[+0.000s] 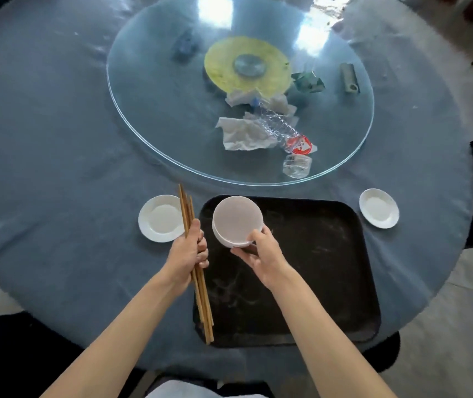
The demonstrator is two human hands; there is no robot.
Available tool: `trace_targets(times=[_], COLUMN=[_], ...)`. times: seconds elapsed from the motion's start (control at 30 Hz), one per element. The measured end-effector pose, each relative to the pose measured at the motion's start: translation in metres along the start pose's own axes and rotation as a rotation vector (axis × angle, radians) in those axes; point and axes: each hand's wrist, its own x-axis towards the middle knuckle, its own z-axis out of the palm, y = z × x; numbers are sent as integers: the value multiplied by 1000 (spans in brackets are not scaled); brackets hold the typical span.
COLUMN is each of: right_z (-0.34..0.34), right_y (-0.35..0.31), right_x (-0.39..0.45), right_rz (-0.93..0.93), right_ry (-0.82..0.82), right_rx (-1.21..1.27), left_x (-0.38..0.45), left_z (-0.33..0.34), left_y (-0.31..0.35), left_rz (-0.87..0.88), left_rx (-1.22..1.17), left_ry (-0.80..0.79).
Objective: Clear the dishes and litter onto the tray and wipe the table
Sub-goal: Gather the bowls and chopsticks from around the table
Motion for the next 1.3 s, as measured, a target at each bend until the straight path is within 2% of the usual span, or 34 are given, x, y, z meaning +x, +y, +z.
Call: trace_targets(times=[0.27,0.43,0.53,0.6,0.67,0.77,0.87,1.0,1.1,1.23,1.3], right_z=[-1,-15,-27,-36,-45,-64,-81,-93,-94,-90,-88], right_y=[-10,-19,-34,-48,-58,-82,-98,-98,-88,-72,-65], right_x=[27,29,16,-1,-20,-57,-78,-80,-72,-58,-49], right_rz=[42,118,116,24,-144,-413,-577,-667,-686,-647,-590], right_ry=[-91,-130,-102,-40,-12,-142,-331,-523,-561,-467,-425], right_rx=[-53,-115,-300,-506,-577,-560,-635,-851,-895,-847,-812], left_x=[7,-2,-9,-15,-18,-22,-21,-24,-24,-6,-1], left_z=[21,39,60,76,87,113,129,139,142,125,120], left_y=[5,1,-1,-3,-6,-20,-39,-56,-64,-90,-95], left_rz=[136,318,393,436,471,546,602,603,495,445,457], left_rx=[116,242,307,298,310,361,394,300,225,627,622], left_ry=[-6,-71,-44,-30,-88,-161,-126,-103,-48,165,172])
